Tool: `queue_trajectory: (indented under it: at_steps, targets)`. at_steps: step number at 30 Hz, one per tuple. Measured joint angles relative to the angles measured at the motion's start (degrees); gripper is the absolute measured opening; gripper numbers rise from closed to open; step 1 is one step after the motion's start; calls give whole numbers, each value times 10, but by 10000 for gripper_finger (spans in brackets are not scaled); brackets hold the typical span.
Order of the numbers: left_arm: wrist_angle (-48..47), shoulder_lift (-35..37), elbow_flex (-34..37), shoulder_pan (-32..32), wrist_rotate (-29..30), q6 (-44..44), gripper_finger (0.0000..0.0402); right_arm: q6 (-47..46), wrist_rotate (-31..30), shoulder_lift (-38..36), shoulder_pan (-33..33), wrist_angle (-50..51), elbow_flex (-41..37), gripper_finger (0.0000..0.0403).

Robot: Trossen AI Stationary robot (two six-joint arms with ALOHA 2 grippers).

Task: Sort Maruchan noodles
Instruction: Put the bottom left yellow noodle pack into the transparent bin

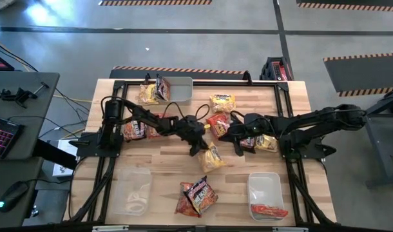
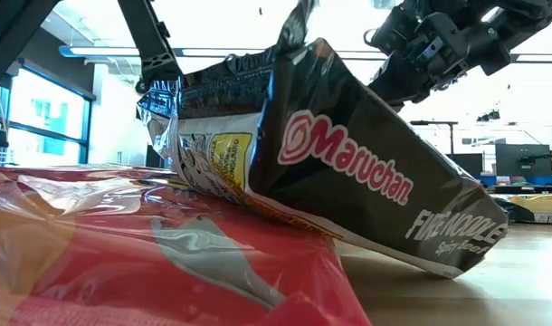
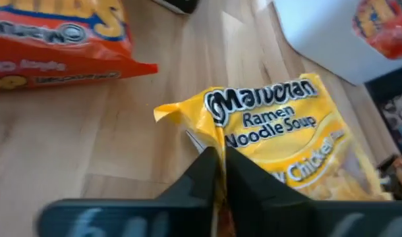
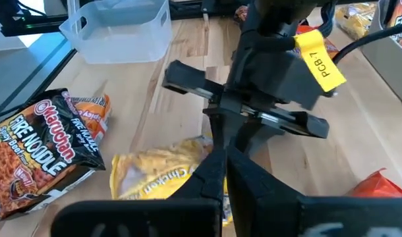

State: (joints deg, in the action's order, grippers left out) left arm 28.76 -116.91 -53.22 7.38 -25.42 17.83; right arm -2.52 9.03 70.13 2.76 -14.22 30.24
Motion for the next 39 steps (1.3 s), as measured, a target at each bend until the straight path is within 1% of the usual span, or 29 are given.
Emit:
queue_trajectory:
  at_steps: [2,4,7,9,12,13,15,18,21,23,27,29,32,34,36,39]
  targets:
    - [-1,0,0,0,-1,-19,5,1,-25,0,0,5,0,1]
    - [-4,3,0,2,-7,-44,7,19,-46,0,-2,29,0,4]
    - [-7,10,0,9,-36,-72,2,68,-65,0,-6,73,0,27]
    - [-17,20,1,15,-59,-82,1,90,-73,0,-11,102,0,55]
    - [-38,34,1,21,-64,-110,0,118,-79,0,-21,136,0,110]
    - [-44,39,1,22,-64,-119,0,131,-91,0,-27,145,0,130]
    - [-44,47,0,26,-70,-135,0,167,-132,0,-40,159,0,171]
    - [-36,62,1,33,-101,-145,0,251,-211,0,-66,156,0,225]
    - [-32,83,1,43,-123,-144,0,355,-284,4,-93,120,0,257]
    - [-19,92,1,49,-136,-134,0,428,-323,5,-110,94,0,265]
    - [22,108,0,59,-180,-103,0,572,-362,14,-145,13,0,267]
    - [52,114,1,65,-215,-70,0,643,-369,21,-160,-25,0,268]
    - [113,129,1,71,-269,-17,0,722,-409,32,-180,-72,0,268]
    - [140,142,0,75,-290,11,0,746,-430,40,-183,-106,0,268]
    - [144,158,0,81,-306,29,0,744,-433,43,-183,-143,0,268]
    - [145,176,0,89,-355,49,0,756,-435,44,-187,-168,0,268]
